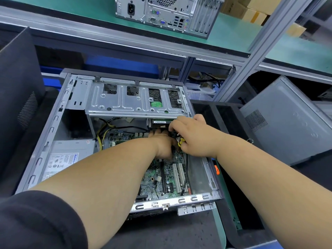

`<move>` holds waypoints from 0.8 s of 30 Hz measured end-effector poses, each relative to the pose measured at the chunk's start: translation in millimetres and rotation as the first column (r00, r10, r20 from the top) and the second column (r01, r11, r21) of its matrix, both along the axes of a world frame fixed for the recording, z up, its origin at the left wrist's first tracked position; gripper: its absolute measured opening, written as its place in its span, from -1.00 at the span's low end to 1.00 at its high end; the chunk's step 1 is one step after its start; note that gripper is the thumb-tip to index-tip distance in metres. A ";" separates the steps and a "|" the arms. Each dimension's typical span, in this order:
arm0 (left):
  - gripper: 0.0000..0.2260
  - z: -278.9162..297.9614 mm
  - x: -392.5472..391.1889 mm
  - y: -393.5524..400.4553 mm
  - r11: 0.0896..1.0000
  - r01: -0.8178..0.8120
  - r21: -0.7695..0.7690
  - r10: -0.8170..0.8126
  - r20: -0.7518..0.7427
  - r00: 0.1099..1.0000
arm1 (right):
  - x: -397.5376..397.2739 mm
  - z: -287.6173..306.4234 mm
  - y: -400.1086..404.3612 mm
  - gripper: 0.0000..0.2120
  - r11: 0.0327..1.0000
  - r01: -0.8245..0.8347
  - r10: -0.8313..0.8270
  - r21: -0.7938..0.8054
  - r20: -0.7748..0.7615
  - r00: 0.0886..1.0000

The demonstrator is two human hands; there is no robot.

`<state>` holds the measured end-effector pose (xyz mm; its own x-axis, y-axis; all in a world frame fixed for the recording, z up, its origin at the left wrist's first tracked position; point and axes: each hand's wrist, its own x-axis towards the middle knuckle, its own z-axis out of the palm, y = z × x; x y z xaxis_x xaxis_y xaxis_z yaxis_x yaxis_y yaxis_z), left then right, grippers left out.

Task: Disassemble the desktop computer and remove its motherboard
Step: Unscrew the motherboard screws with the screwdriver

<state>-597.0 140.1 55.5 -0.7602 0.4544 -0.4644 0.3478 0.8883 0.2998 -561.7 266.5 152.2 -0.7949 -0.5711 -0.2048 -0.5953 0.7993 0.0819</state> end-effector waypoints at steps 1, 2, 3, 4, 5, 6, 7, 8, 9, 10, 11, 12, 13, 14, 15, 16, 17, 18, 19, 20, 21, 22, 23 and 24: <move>-0.51 -0.3 0.2 0.8 1.000 -0.003 -0.014 0.003 -0.006 1.000 | 0.2 -1.4 0.5 -0.61 1.000 -0.010 0.011 0.015 -0.026 1.000; -0.47 -0.4 0.5 1.7 1.000 -0.012 -0.027 0.012 -0.009 1.000 | -0.2 -2.5 0.9 -0.63 0.999 -0.016 0.017 0.031 -0.049 0.999; -0.44 -0.2 0.7 2.2 0.999 -0.022 -0.035 0.022 -0.011 1.000 | -1.3 -3.4 1.2 -0.64 0.999 -0.014 0.017 0.049 -0.061 0.998; -0.43 0.3 1.0 2.0 0.999 -0.027 -0.036 0.027 -0.012 1.000 | -2.6 -3.9 1.0 -0.65 0.998 -0.008 0.011 0.055 -0.058 0.998; -0.45 1.0 1.5 1.5 0.999 -0.024 -0.032 0.023 -0.014 1.000 | -3.3 -4.3 0.7 -0.66 0.999 0.004 -0.002 0.037 -0.038 0.999; -0.49 1.7 1.7 0.8 1.000 -0.013 -0.023 0.013 -0.014 1.000 | -3.3 -4.2 0.3 -0.65 1.000 0.016 -0.016 0.002 -0.010 1.000; -0.52 2.4 1.9 0.1 1.000 -0.003 -0.013 0.003 -0.011 1.000 | -3.1 -3.9 0.0 -0.62 0.999 0.025 -0.025 -0.034 0.013 1.000; -0.54 3.0 2.1 -0.4 1.000 0.002 -0.004 -0.002 -0.006 1.000 | -2.6 -3.3 0.1 -0.57 0.998 0.027 -0.025 -0.054 0.021 0.999; -0.55 3.6 2.2 -0.4 1.000 0.002 0.000 -0.002 -0.004 1.000 | -2.0 -2.8 0.3 -0.55 0.998 0.023 -0.022 -0.051 0.016 1.000; -0.55 3.8 2.3 -0.1 1.000 0.000 -0.003 0.000 -0.006 1.000 | -1.6 -2.7 0.5 -0.55 0.999 0.015 -0.015 -0.035 0.001 1.000; -0.53 4.1 2.7 0.6 1.000 -0.003 -0.012 0.003 -0.011 1.000 | -1.6 -3.1 0.9 -0.59 1.000 0.008 -0.008 -0.017 -0.015 1.000; -0.51 4.4 2.9 1.3 1.000 -0.006 -0.027 0.006 -0.013 1.000 | -2.1 -3.8 1.2 -0.62 1.000 0.002 -0.002 -0.003 -0.026 1.000; -0.49 4.7 3.1 1.6 0.999 -0.006 -0.040 0.006 -0.012 1.000 | -2.9 -4.6 1.4 -0.65 1.000 -0.002 0.002 0.006 -0.029 1.000; -0.50 5.0 3.1 1.5 0.999 -0.003 -0.045 0.002 -0.009 1.000 | -3.7 -5.1 1.6 -0.66 1.000 -0.003 0.003 0.007 -0.023 1.000; -0.51 5.2 3.1 1.1 0.999 0.002 -0.038 -0.002 -0.005 1.000 | -4.4 -5.4 1.8 -0.67 1.000 0.001 -0.001 -0.005 -0.010 1.000; -0.52 5.6 3.2 0.5 1.000 0.002 -0.025 -0.002 0.000 1.000 | -4.8 -5.1 2.2 -0.66 1.000 0.008 -0.007 -0.026 0.004 1.000; -0.53 6.2 3.6 -0.2 1.000 0.001 -0.013 -0.001 0.006 1.000 | -5.2 -4.5 2.6 -0.65 0.999 0.016 -0.015 -0.046 0.018 1.000; -0.52 6.8 4.0 -0.7 1.000 0.001 -0.005 -0.001 0.011 1.000 | -5.4 -3.5 3.2 -0.63 0.998 0.025 -0.023 -0.061 0.028 0.999; -0.52 7.4 4.4 -0.7 1.000 0.001 -0.003 -0.001 0.013 1.000 | -5.6 -2.7 3.8 -0.62 0.997 0.032 -0.029 -0.072 0.035 0.999; -0.53 7.9 4.8 -0.6 1.000 0.001 -0.005 -0.001 0.012 1.000 | -5.7 -2.0 4.6 -0.62 0.996 0.035 -0.032 -0.078 0.036 0.999; -0.53 8.6 5.1 -0.4 1.000 0.002 -0.008 -0.001 0.009 1.000 | -5.7 -1.7 5.4 -0.62 0.996 0.034 -0.031 -0.080 0.031 0.999; -0.54 9.2 5.4 -0.4 1.000 0.001 -0.009 -0.001 0.006 1.000 | -5.6 -1.6 5.9 -0.61 0.996 0.030 -0.028 -0.082 0.021 0.999; -0.54 9.8 5.4 -0.5 1.000 0.000 -0.009 0.000 0.005 1.000 | -5.3 -1.7 6.4 -0.61 0.996 0.025 -0.024 -0.083 0.009 1.000; -0.54 10.2 5.4 -0.6 1.000 0.000 -0.009 0.001 0.008 1.000 | -5.1 -1.7 6.7 -0.61 0.996 0.020 -0.020 -0.083 -0.001 1.000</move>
